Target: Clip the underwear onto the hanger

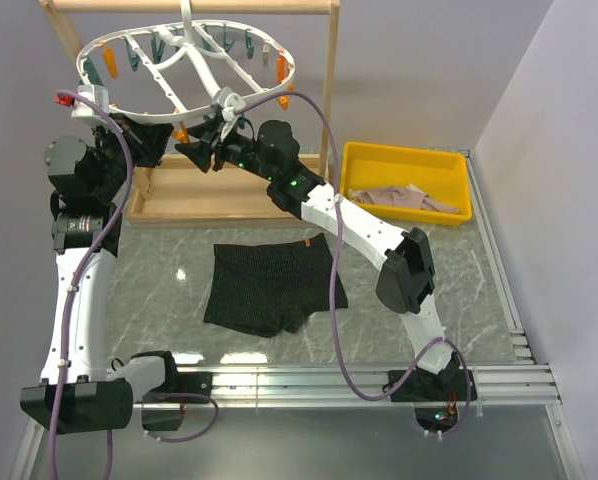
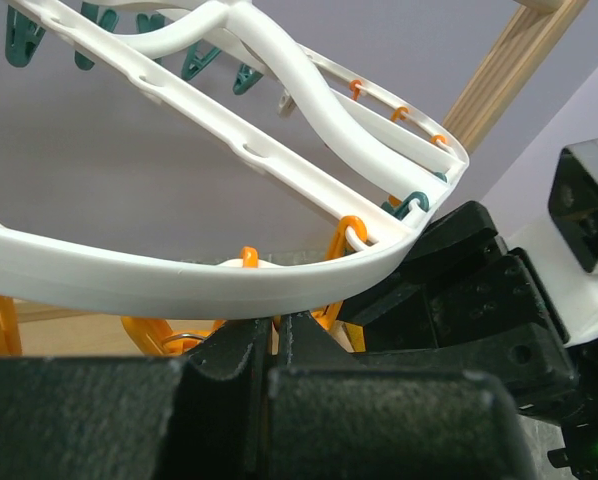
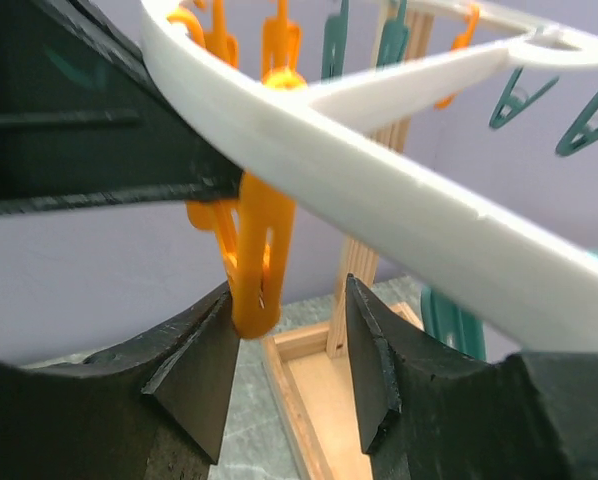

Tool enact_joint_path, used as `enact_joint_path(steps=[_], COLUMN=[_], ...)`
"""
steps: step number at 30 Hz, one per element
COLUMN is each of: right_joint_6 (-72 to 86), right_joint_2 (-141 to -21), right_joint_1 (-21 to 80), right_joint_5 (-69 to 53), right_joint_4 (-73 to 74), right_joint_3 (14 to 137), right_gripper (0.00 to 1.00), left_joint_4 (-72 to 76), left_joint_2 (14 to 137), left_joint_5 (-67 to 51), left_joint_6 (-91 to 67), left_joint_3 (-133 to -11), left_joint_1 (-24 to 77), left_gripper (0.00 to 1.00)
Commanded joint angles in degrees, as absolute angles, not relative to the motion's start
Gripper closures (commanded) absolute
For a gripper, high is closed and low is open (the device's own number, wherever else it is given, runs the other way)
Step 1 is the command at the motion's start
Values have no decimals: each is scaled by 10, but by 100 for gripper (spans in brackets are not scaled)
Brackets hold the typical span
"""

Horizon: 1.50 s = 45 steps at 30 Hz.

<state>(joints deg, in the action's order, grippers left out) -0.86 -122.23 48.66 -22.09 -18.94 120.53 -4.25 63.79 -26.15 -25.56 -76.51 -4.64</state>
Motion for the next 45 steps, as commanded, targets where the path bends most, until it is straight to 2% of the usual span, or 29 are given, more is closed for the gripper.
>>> enact_joint_path(steps=[1,4,6,8,9,11,12,14,15,17,18,23,24,26,27,38,45], right_joint_6=[-1,-1,-4,-7,-6,-5,-5,-4,-5,-5,-6,-9,-9,-9,-11,-31,-42], right_joint_2=[-1208,-1208,-1208,-1210,-1209,-1207,-1206,-1203,-1201,-1201,-1200,-1200,-1199,-1198,-1198,-1198,-1194], right_joint_1=[492,494,495,496,497,497,497,498,499,499,500,502,502,504,507,520,527], right_joint_5=[-221,-219,-219,-214,-211,-206,-203,-201,-199,-197,-193,-186,-185,-176,-169,-137,-123], right_joint_4=[-214,-212,-206,-202,-202,-204,-202,-202,-202,-202,-202,-200,-199,-199,-197,-193,-188], right_joint_3=[1238,1241,1247,1247,1245,1240,1240,1238,1237,1237,1237,1236,1236,1233,1233,1236,1228], right_gripper=[48,50,57,69,86,99,100,100,100,100,100,100,100,100,100,100,100], left_joint_4=[-69,-73,-76,-76,-75,-73,-71,-78,-82,-93,-96,-108,-108,-105,-105,-70,-48], left_joint_2=[629,629,631,630,628,623,620,606,600,593,586,563,562,565,572,615,631], left_joint_5=[-314,-316,-317,-322,-324,-328,-326,-318,-319,-323,-326,-358,-369,-379,-387,-337,-302], left_joint_6=[-243,-242,-242,-244,-247,-252,-254,-258,-259,-273,-291,-316,-318,-329,-332,-363,-366], left_joint_3=[-771,-771,-772,-773,-774,-771,-770,-768,-768,-772,-773,-772,-771,-770,-773,-787,-781], left_joint_1=[-46,-46,-45,-46,-45,-46,-47,-48,-54,-63,-77,-104,-104,-105,-105,-81,-52], left_gripper=[100,99,99,100,99,97,93,86,77,69,61,44,37,34,29,28,33])
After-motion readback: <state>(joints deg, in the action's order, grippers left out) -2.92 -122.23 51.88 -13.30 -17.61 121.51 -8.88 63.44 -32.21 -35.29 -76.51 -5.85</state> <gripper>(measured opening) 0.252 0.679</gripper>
